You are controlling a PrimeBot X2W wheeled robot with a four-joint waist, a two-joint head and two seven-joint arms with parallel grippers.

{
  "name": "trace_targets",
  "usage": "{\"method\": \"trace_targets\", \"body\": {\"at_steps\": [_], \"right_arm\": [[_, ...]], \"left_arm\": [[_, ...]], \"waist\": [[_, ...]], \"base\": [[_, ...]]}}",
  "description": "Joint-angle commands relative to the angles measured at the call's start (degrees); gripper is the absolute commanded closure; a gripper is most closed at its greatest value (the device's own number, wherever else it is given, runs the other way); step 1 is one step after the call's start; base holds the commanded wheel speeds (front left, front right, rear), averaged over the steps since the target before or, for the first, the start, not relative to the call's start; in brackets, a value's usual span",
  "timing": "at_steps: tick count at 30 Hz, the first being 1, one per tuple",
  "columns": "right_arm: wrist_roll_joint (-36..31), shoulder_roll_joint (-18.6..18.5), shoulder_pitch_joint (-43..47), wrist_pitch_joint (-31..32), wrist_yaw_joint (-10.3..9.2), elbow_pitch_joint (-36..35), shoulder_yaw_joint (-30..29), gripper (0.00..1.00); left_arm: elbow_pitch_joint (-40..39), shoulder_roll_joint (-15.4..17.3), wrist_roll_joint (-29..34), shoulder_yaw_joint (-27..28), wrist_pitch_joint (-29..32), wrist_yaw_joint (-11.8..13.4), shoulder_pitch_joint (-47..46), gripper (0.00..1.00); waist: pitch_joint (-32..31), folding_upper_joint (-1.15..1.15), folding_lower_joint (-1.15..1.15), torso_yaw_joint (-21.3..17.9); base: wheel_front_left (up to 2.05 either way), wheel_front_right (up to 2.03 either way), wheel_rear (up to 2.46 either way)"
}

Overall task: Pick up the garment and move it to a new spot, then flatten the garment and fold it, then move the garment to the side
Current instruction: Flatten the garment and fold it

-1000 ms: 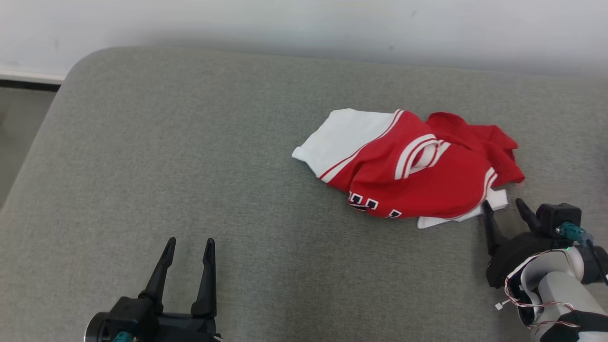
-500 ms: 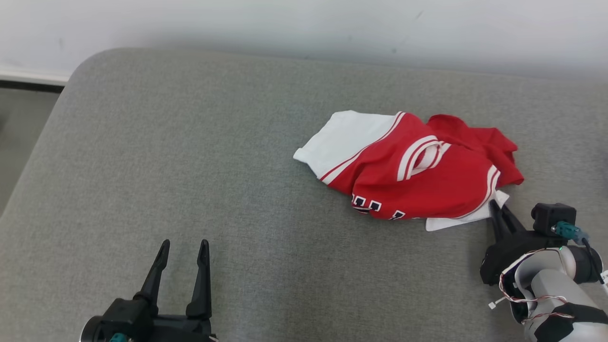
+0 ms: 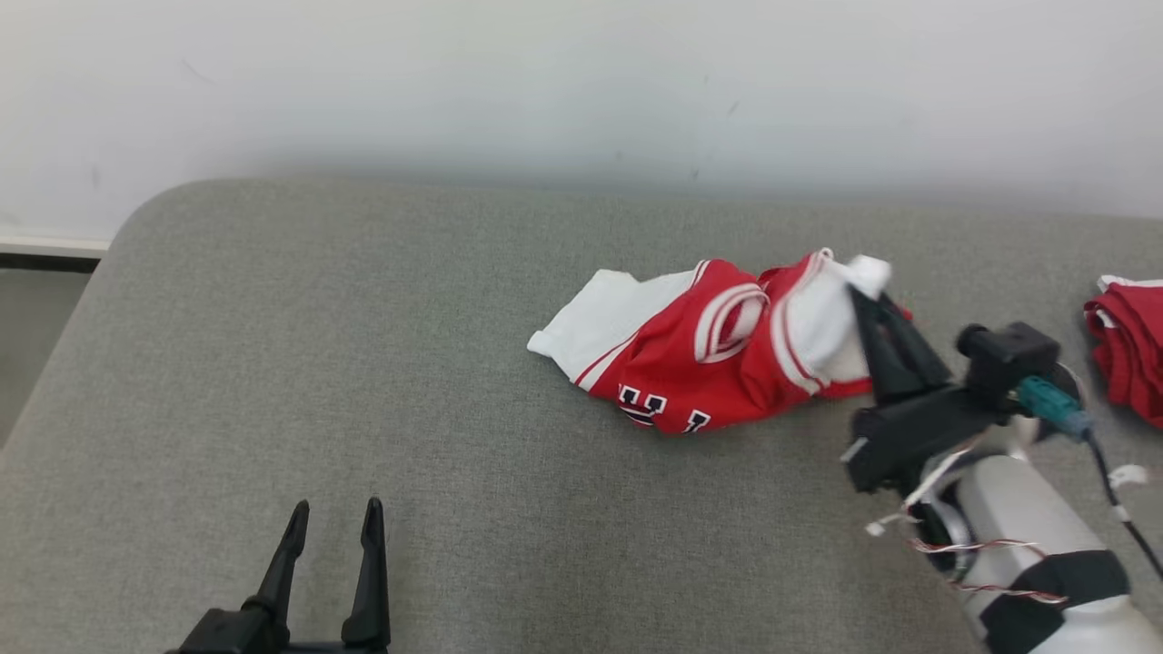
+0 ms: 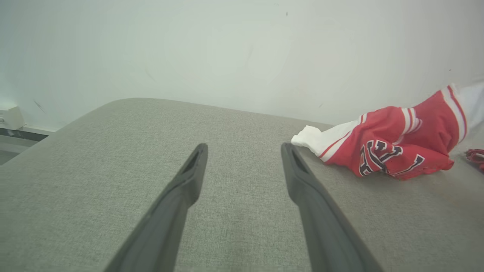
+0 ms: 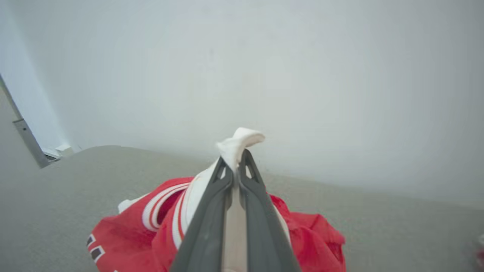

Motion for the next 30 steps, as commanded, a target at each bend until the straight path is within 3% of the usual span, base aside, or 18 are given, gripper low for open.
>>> {"method": "trace_targets", "body": {"at_steps": [1, 8, 13, 19, 27, 28, 29, 30], "right_arm": [[-0.46, 1.30, 0.95, 0.22, -0.15, -3.35, 1.99, 1.00], [-0.85, 5.05, 1.95, 3.76, -0.15, -12.48, 8.52, 1.00], [-1.31, 8.02, 3.44, 5.92, -0.15, -14.12, 14.66, 1.00], [-0.65, 10.05, 4.68, 6.79, -0.15, -10.69, 25.34, 1.00], [4.55, 12.46, 3.51, 6.70, -0.15, -0.47, 38.50, 1.00], [5.15, 12.70, 3.08, 6.10, -0.15, 0.66, 39.61, 0.72], [5.67, 12.86, 2.49, 5.32, -0.15, 1.72, 40.43, 0.11], [6.30, 12.91, 2.11, 4.92, -0.15, 2.77, 41.24, 0.00]], "left_arm": [[-0.23, -0.03, -0.21, 0.28, -0.18, 0.34, 1.03, 0.00], [-0.88, -0.05, -0.46, 0.35, -0.18, 0.94, 1.84, 0.00], [-1.34, -0.04, -0.64, -0.36, -0.18, 1.70, 2.61, 0.00], [-1.33, -0.04, -0.94, -0.47, -0.19, 1.64, 2.16, 0.00], [-0.95, -0.04, -1.69, -1.10, -0.19, 1.85, 0.96, 0.00], [-0.82, -0.03, -1.76, -1.20, -0.18, 1.89, 0.89, 0.00], [-0.71, -0.03, -1.86, -1.26, -0.18, 1.98, 0.75, 0.00], [-0.64, -0.04, -1.93, -1.36, -0.19, 1.97, 0.54, 0.00]], "waist": [[-0.90, 0.00, 0.00, 0.30], [-1.48, 0.00, 0.00, 2.76], [-1.56, 0.00, 0.00, 5.12], [-0.78, 0.00, 0.00, 7.20], [0.67, 0.00, 0.00, 8.71], [0.77, 0.00, 0.00, 8.84], [0.82, 0.00, 0.00, 8.90], [0.83, 0.00, 0.00, 8.90]], "base": [[0.00, 0.00, 0.00], [0.00, 0.00, 0.00], [0.00, 0.00, 0.00], [0.00, 0.00, 0.00], [0.00, 0.00, 0.00], [0.00, 0.00, 0.00], [0.00, 0.00, 0.00], [0.00, 0.00, 0.00]]}}
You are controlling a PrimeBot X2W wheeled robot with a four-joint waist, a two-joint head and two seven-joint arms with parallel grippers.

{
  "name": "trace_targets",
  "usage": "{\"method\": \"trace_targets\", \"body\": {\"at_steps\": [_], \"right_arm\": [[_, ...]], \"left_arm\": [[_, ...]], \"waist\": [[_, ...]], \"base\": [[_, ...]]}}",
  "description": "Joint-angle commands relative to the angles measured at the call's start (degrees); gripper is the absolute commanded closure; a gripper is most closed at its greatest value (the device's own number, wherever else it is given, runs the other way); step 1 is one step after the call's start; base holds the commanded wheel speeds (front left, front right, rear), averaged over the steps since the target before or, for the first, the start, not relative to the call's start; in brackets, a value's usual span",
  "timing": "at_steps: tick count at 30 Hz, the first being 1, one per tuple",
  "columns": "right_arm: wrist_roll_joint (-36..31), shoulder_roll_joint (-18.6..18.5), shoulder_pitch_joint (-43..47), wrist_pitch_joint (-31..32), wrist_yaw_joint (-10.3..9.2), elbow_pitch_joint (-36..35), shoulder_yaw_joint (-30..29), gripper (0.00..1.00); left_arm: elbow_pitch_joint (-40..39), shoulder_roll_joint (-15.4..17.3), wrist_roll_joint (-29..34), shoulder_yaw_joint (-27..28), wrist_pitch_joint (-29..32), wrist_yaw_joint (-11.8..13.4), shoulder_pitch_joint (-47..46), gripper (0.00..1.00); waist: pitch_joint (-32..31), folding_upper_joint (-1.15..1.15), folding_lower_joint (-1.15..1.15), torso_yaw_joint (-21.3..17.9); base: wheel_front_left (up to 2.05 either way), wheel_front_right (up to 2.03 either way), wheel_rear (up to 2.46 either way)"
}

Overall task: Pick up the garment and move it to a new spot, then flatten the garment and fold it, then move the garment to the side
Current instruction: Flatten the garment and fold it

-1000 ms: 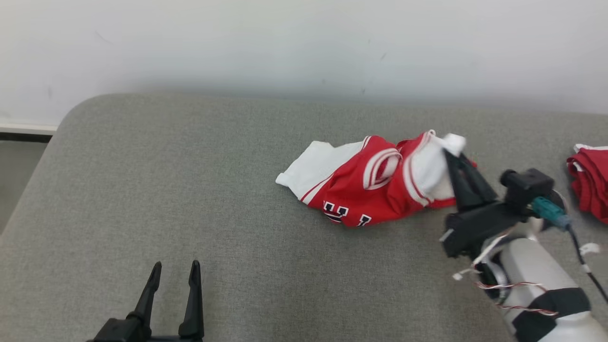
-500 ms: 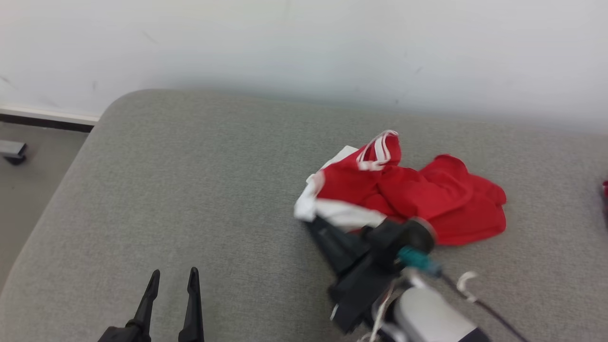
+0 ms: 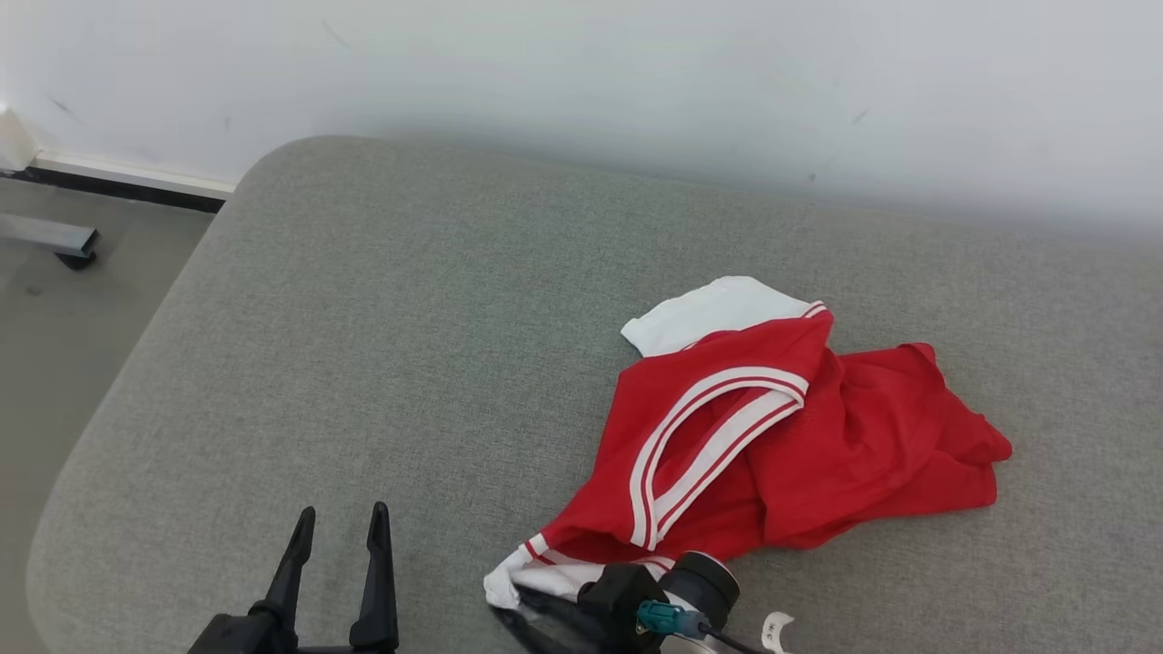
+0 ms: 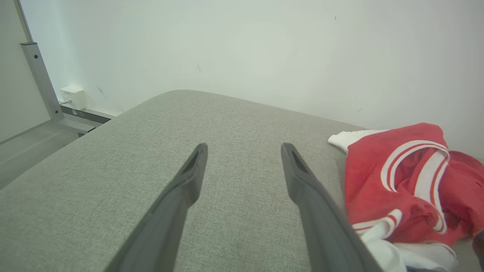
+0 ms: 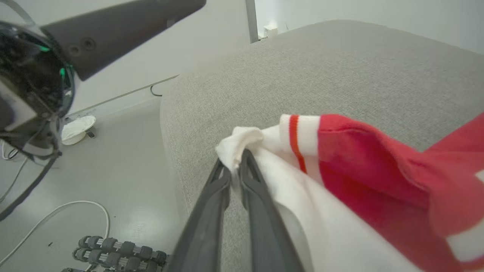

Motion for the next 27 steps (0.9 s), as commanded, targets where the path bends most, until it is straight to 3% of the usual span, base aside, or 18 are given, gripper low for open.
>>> {"method": "trace_targets", "body": {"at_steps": [1, 6, 10, 19, 27], "right_arm": [[0.91, 0.32, -1.04, -0.76, -0.15, 0.81, 0.61, 0.00], [2.79, 0.28, -3.41, -3.69, -0.15, 3.35, -0.17, 0.00], [3.08, -2.24, -4.05, -5.05, -0.15, 3.00, -4.42, 0.00], [-1.50, -8.32, 1.20, -5.43, -0.15, -4.40, -20.56, 0.00], [-7.12, -9.37, 11.27, -5.43, -0.15, -12.31, -36.20, 0.00]], "left_arm": [[0.11, -0.02, -0.64, 0.08, -0.19, 0.15, -0.67, 0.00], [0.43, -0.02, -0.04, 0.70, -0.18, 0.18, -0.39, 0.00], [0.26, -0.03, 0.49, 1.47, -0.18, -0.09, 0.35, 0.00], [-0.56, -0.03, 1.64, 2.86, -0.18, -0.40, 0.95, 0.00], [-0.92, -0.02, 2.47, 3.60, -0.19, -0.91, 0.55, 0.00]], "waist": [[0.04, 0.00, 0.00, -0.04], [-0.80, 0.00, 0.00, -1.59], [-1.82, 0.00, 0.00, -3.32], [-2.32, 0.00, 0.00, -7.58], [-2.32, 0.00, 0.00, -11.74]], "base": [[0.00, 0.00, 0.00], [0.00, 0.00, 0.00], [0.00, 0.00, 0.00], [0.00, 0.00, 0.00], [0.00, 0.00, 0.00]]}}
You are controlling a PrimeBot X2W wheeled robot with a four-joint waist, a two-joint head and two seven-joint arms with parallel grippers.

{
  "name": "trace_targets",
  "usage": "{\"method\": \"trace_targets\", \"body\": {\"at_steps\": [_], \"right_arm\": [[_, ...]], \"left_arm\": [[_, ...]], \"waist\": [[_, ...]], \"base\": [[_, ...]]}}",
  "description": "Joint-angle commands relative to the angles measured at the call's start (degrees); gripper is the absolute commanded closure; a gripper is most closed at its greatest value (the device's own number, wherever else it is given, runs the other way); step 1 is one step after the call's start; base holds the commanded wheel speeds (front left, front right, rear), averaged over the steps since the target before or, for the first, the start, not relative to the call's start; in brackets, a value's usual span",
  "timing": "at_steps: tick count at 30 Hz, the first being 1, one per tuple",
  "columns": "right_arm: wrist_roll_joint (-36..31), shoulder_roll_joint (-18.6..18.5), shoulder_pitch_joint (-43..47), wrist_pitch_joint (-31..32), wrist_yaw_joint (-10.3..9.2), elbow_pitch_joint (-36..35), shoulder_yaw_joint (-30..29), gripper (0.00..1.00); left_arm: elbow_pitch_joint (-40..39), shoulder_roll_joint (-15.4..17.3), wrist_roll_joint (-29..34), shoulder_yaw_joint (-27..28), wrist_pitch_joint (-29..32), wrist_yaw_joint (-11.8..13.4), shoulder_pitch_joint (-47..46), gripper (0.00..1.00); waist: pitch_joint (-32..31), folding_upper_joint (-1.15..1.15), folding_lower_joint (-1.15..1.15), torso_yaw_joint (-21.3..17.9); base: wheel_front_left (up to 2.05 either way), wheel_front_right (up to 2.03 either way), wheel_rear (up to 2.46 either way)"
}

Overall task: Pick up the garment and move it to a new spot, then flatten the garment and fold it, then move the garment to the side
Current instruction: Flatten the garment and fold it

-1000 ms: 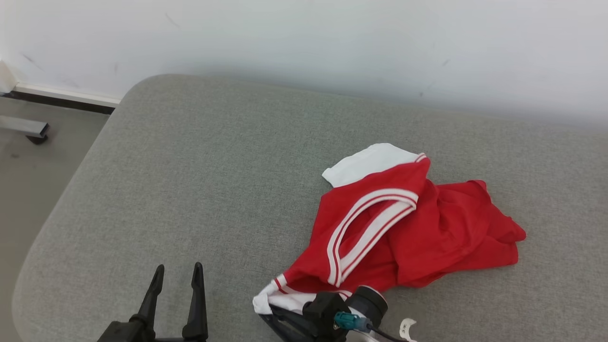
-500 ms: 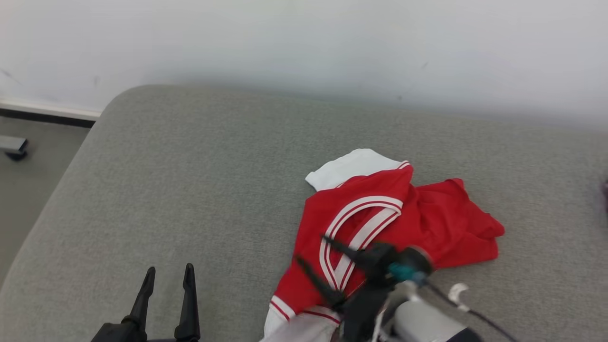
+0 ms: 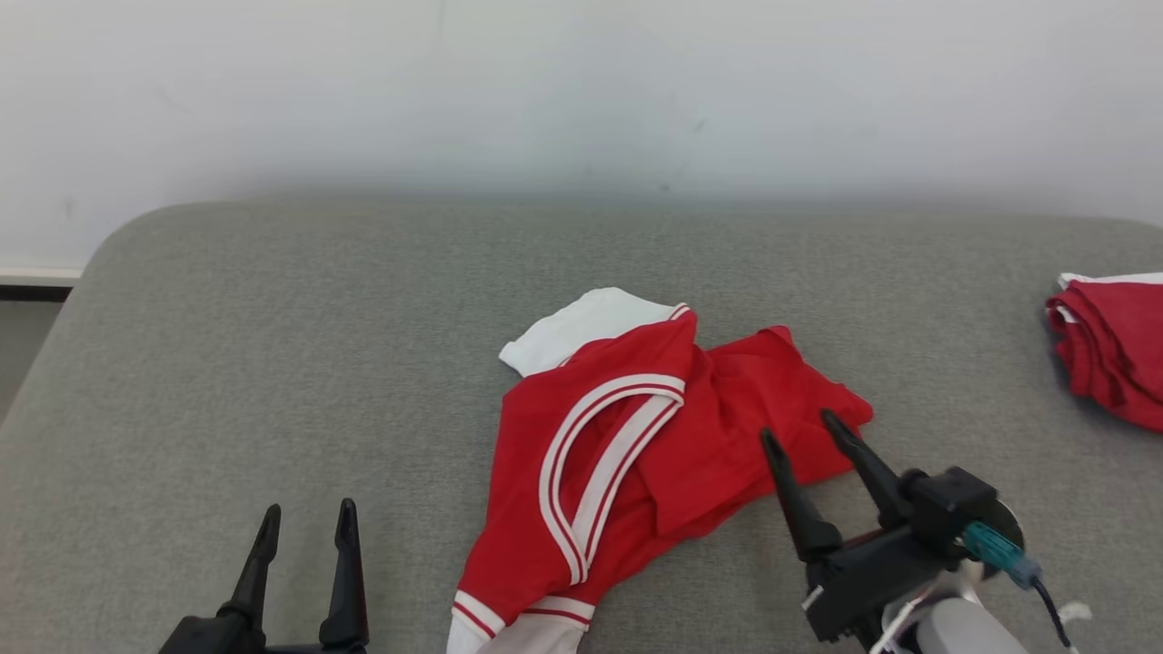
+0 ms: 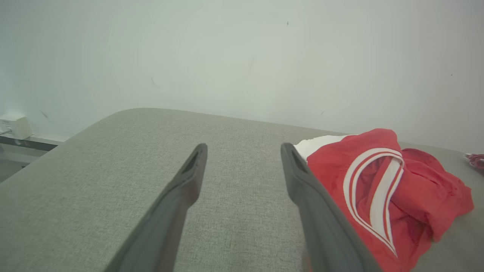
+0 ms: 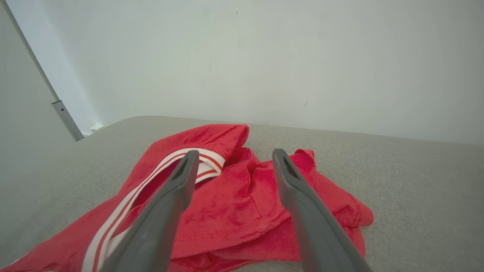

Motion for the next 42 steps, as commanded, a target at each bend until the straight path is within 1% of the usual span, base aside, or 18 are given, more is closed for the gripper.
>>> {"method": "trace_targets", "body": {"at_steps": [1, 5, 6, 8, 12, 17, 25, 32, 36, 42], "right_arm": [[-1.10, 0.28, 2.10, -0.24, -0.15, -1.19, -2.23, 0.00], [-3.33, 1.09, 6.95, -0.24, -0.15, -4.17, -8.71, 0.00], [-4.38, 1.65, 9.27, -0.24, -0.15, -5.69, -11.44, 0.00], [-5.24, 2.19, 11.42, -0.24, -0.15, -7.12, -13.88, 0.00], [-6.96, 2.98, 15.13, -0.24, -0.15, -10.13, -17.85, 0.00], [-8.05, 3.90, 18.29, -0.18, -0.15, -12.38, -20.65, 0.00], [-9.11, 5.04, 19.73, 0.70, -0.15, -13.98, -21.86, 0.00], [-9.50, 5.31, 19.36, 1.24, -0.15, -14.25, -21.52, 0.00], [-9.46, 4.48, 18.00, 1.63, -0.15, -13.36, -19.61, 0.00], [-8.53, 3.82, 14.47, 1.64, -0.15, -9.22, -16.54, 0.00]], "left_arm": [[-0.20, -0.02, 0.58, 0.36, -0.18, -0.20, 0.21, 0.00], [-0.26, -0.02, 1.11, 0.74, -0.18, -0.28, 0.10, 0.00], [-0.48, 0.01, 1.38, 1.16, -0.18, -0.30, 0.54, 0.00], [-0.68, -0.02, 1.56, 1.41, -0.18, -0.39, 1.04, 0.00], [-1.16, -0.02, 1.78, 2.05, -0.18, -0.60, 1.53, 0.00], [-1.81, -0.01, 1.84, 2.56, -0.18, -0.71, 2.71, 0.00], [-2.04, -0.01, 2.03, 2.55, -0.18, -0.90, 3.31, 0.00], [-1.97, -0.01, 2.06, 2.51, -0.18, -0.97, 2.90, 0.00], [-1.81, -0.02, 1.92, 2.05, -0.18, -0.94, 2.30, 0.00], [-1.65, -0.02, 1.56, 1.26, -0.18, -0.68, 1.72, 0.00]], "waist": [[-0.15, 0.00, 0.00, -1.83], [-0.45, 0.00, 0.00, -3.33], [-0.62, 0.00, 0.00, -3.96], [-0.81, 0.00, 0.00, -4.48], [-1.23, 0.00, 0.00, -5.29], [-1.51, 0.00, 0.00, -5.85], [-1.43, 0.00, 0.00, -5.61], [-1.23, 0.00, 0.00, -4.85], [-0.90, 0.00, 0.00, -4.02], [-0.39, 0.00, 0.00, -1.77]], "base": [[0.00, 0.00, 0.00], [0.00, 0.00, 0.00], [0.00, 0.00, 0.00], [0.00, 0.00, 0.00], [0.00, 0.00, 0.00], [0.00, 0.00, 0.00], [0.00, 0.00, 0.00], [0.00, 0.00, 0.00], [0.00, 0.00, 0.00], [0.00, 0.00, 0.00]]}}
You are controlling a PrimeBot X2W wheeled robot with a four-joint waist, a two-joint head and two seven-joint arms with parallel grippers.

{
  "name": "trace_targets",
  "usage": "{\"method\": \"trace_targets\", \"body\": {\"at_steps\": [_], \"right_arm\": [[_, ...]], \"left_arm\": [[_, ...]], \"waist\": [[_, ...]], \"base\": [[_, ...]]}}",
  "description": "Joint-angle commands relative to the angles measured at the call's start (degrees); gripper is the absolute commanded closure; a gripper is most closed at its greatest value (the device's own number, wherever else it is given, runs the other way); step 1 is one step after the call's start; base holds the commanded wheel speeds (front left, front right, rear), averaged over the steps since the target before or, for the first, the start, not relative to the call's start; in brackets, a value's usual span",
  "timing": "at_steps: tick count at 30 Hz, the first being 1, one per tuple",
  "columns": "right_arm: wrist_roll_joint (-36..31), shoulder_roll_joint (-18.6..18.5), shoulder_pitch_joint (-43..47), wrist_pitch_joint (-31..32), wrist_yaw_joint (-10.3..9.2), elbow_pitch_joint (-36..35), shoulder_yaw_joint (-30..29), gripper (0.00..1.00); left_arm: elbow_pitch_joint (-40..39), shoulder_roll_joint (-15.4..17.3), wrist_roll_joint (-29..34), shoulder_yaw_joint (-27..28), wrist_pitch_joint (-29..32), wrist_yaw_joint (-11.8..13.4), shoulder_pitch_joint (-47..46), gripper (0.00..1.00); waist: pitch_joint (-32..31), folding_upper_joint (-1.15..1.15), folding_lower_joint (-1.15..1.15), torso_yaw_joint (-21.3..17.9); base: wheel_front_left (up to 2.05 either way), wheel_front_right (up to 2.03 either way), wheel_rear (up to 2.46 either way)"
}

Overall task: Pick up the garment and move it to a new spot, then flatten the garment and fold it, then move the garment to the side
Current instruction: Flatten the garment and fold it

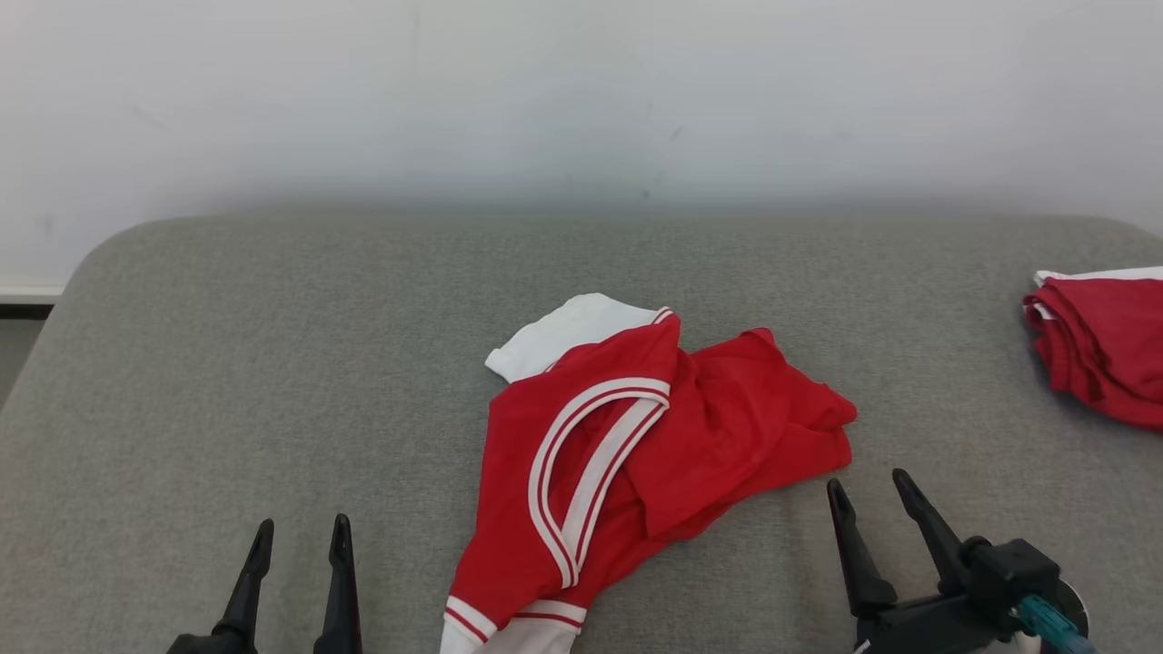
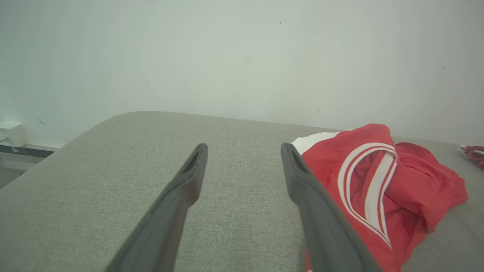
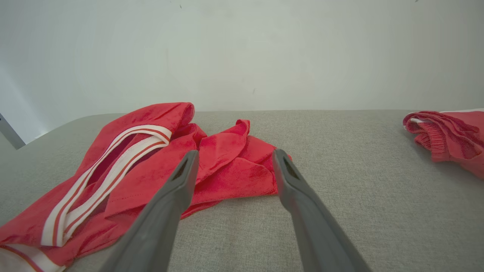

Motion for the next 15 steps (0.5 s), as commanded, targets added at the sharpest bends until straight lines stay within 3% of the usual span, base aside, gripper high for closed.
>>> {"method": "trace_targets", "body": {"at_steps": [1, 15], "right_arm": [[0.51, -0.24, -0.98, -0.14, -0.15, 0.75, 0.46, 0.00], [3.05, 1.35, -11.59, -1.10, -0.15, 18.60, 4.08, 0.00]], "left_arm": [[0.00, -0.02, -0.45, -0.16, -0.17, 0.20, -0.49, 0.00], [0.34, -0.01, -1.24, -2.46, -0.17, 0.80, -2.06, 0.00]], "waist": [[0.35, 0.00, 0.00, 1.07], [3.56, 0.00, 0.00, 7.52]], "base": [[0.00, 0.00, 0.00], [0.00, 0.00, 0.00]]}}
